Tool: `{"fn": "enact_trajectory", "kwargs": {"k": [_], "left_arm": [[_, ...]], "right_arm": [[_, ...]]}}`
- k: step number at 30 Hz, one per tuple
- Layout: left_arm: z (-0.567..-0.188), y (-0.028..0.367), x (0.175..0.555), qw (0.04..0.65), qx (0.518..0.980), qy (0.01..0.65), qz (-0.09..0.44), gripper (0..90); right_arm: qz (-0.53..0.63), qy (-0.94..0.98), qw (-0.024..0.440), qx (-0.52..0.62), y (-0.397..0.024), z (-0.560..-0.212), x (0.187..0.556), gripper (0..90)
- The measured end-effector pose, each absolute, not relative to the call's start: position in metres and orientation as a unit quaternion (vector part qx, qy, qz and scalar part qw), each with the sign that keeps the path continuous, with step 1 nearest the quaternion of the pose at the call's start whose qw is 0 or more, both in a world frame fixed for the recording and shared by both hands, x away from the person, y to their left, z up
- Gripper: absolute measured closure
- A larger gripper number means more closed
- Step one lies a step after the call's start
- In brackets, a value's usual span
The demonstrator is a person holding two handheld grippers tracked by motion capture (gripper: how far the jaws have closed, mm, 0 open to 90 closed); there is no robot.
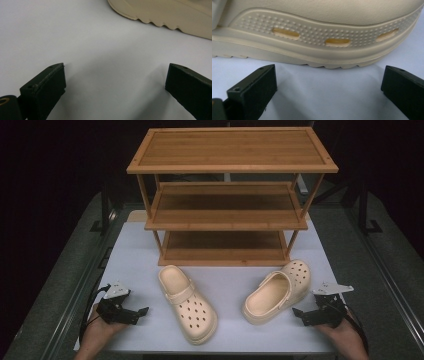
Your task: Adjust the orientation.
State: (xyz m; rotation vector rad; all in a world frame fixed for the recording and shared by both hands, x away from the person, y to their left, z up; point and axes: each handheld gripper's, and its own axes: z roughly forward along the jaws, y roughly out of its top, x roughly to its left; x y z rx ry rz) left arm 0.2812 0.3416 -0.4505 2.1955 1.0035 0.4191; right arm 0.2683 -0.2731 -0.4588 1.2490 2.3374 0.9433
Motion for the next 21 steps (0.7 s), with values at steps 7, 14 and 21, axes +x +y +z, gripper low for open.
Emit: {"fn": "enact_trajectory", "kwargs": {"k": [7, 14, 21], "left_arm": [[-0.447, 0.346, 0.277, 0.348, 0.844, 0.379, 0.15, 9.6], [-0.44, 0.347, 0.265, 0.368, 0.844, 0.36, 0.147, 24.3], [-0.431, 0.338, 0.259, 0.385, 0.852, 0.33, 0.131, 49.3]], "right_arm": [[0.331, 0.82, 0.164, 0.438, -0.273, -0.459, 0.268, 0.0], [0.331, 0.82, 0.163, 0.438, -0.273, -0.459, 0.268, 0.0], [0.331, 0.82, 0.163, 0.438, -0.273, -0.459, 0.268, 0.0]]}}
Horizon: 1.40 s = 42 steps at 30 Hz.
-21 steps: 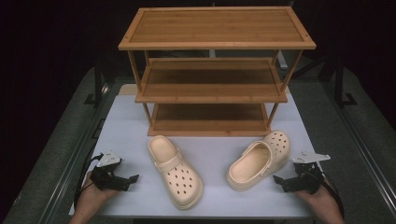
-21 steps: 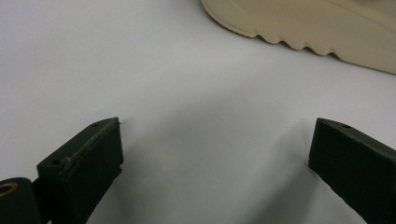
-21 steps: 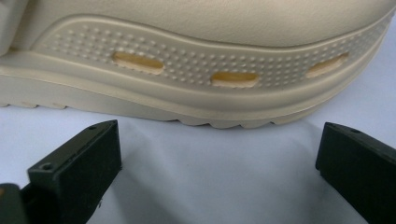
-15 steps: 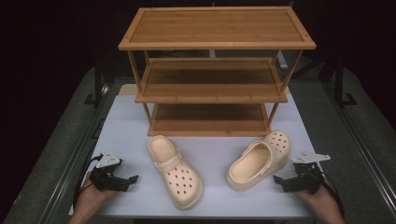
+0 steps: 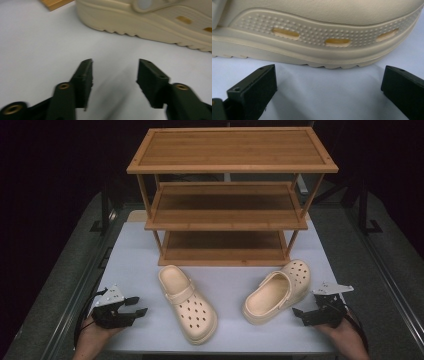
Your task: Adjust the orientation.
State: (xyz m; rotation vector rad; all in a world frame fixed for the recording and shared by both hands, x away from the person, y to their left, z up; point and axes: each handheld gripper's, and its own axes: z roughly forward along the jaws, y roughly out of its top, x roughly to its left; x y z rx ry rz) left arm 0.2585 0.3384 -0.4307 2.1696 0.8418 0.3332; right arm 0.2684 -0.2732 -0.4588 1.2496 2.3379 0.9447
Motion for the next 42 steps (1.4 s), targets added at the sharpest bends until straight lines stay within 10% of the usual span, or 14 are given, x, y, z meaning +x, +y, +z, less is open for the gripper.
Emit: {"fn": "enact_trajectory", "kwargs": {"k": [10, 42], "left_arm": [[-0.416, 0.322, 0.25, 0.412, 0.859, 0.288, 0.097, 89.9], [-0.415, 0.249, 0.238, 0.436, 0.88, 0.188, 0.024, 90.0]], "right_arm": [[0.332, 0.819, 0.163, 0.438, -0.273, -0.459, 0.268, 0.0], [0.331, 0.82, 0.162, 0.438, -0.273, -0.459, 0.269, 0.0]]}}
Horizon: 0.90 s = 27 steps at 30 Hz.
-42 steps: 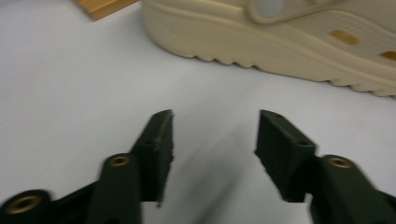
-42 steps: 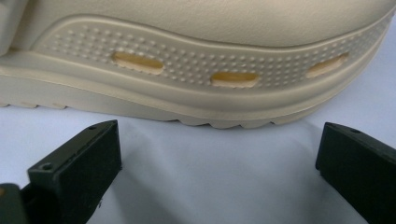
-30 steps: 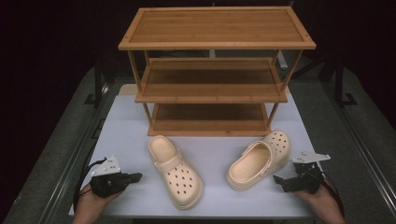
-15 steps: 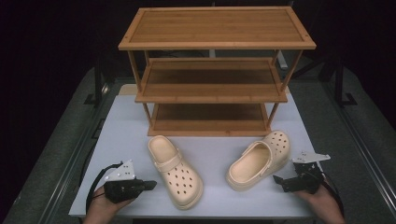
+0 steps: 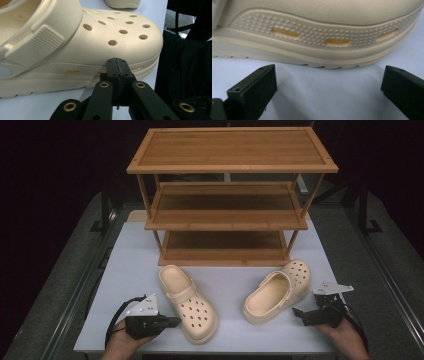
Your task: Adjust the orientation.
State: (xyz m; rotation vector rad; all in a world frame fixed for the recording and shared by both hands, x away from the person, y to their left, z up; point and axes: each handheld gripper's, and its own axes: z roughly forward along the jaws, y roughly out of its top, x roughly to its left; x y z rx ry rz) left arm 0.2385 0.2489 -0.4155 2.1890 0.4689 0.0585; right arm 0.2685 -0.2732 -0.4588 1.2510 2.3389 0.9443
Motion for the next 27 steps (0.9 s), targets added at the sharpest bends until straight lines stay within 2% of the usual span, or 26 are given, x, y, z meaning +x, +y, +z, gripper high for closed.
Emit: {"fn": "enact_trajectory", "kwargs": {"k": [6, 27], "left_arm": [[-0.417, 0.241, 0.24, 0.44, 0.878, 0.187, 0.019, 90.0], [-0.425, 0.172, 0.259, 0.418, 0.895, 0.155, 0.028, 90.0]], "right_arm": [[0.331, 0.82, 0.162, 0.439, -0.273, -0.459, 0.269, 0.0], [0.332, 0.819, 0.162, 0.438, -0.273, -0.459, 0.269, 0.0]]}}
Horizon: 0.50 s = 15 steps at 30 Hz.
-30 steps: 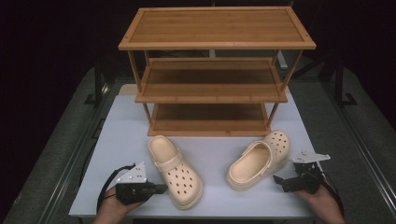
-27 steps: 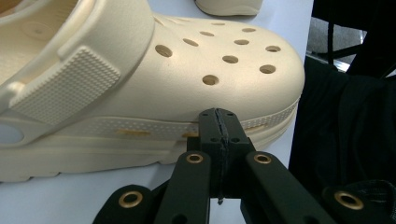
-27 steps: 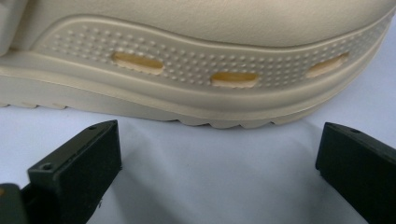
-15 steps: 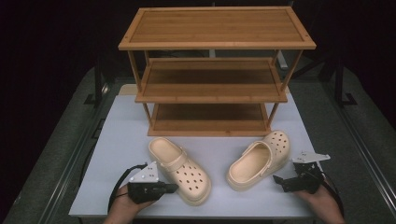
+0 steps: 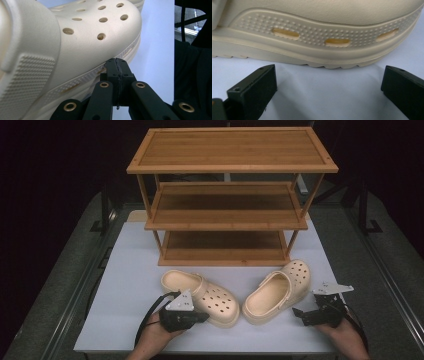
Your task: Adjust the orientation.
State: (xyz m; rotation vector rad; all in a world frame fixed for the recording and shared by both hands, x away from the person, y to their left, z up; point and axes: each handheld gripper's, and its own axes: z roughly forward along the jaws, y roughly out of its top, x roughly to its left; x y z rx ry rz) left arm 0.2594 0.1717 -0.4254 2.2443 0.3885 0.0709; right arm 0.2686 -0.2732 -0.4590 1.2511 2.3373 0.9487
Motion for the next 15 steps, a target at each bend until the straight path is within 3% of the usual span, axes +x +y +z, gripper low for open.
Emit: {"fn": "enact_trajectory", "kwargs": {"k": [9, 15], "left_arm": [[-0.408, 0.189, 0.255, 0.437, 0.886, 0.154, 0.023, 90.0], [-0.384, 0.235, 0.263, 0.448, 0.87, 0.198, 0.059, 81.6]], "right_arm": [[0.333, 0.819, 0.162, 0.438, -0.273, -0.459, 0.268, 0.0], [0.333, 0.819, 0.162, 0.439, -0.273, -0.459, 0.268, 0.0]]}}
